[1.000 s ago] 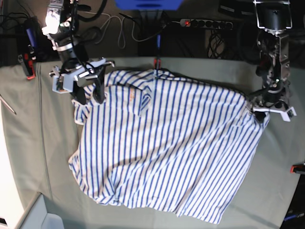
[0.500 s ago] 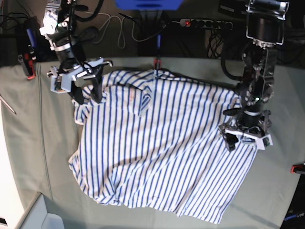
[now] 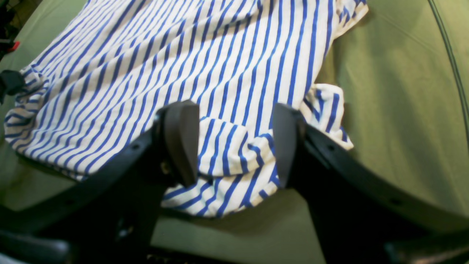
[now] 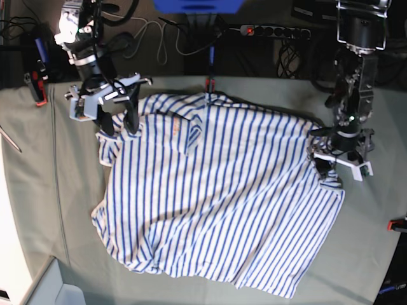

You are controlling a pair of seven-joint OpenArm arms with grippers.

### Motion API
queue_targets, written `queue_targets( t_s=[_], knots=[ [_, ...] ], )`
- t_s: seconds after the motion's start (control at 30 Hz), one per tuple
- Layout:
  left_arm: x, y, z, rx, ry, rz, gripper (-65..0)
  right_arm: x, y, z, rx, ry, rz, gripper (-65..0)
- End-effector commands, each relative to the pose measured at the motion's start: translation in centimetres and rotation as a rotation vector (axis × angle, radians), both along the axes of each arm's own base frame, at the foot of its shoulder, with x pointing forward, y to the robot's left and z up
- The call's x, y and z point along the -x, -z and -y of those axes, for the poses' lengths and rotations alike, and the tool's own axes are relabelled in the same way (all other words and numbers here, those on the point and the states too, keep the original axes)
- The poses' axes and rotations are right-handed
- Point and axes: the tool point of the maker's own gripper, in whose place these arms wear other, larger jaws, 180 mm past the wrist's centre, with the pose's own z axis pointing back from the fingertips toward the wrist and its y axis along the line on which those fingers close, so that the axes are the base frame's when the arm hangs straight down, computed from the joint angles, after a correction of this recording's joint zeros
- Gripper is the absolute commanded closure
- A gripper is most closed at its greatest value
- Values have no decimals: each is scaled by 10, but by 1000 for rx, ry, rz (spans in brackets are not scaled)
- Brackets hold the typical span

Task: Layout the t-shirt on the table in an organized manner, then fold the t-shirt properly
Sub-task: 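Lower the left gripper and pinch the shirt's corner fabric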

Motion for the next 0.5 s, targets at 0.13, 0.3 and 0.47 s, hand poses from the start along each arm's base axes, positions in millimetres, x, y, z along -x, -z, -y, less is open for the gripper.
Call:
queue_targets(
  t_s=[0.13, 0.3, 0.47],
  knots=[
    [-22, -15, 9, 10, 3, 62, -506, -2, -10, 4, -5, 13, 41, -328],
    [-36, 1, 28, 25, 37, 19, -407, -1, -9, 5, -4, 16, 37, -328],
    [-48, -3, 49, 24, 92, 26, -250, 3, -6, 5, -3, 17, 25, -328]
  ],
)
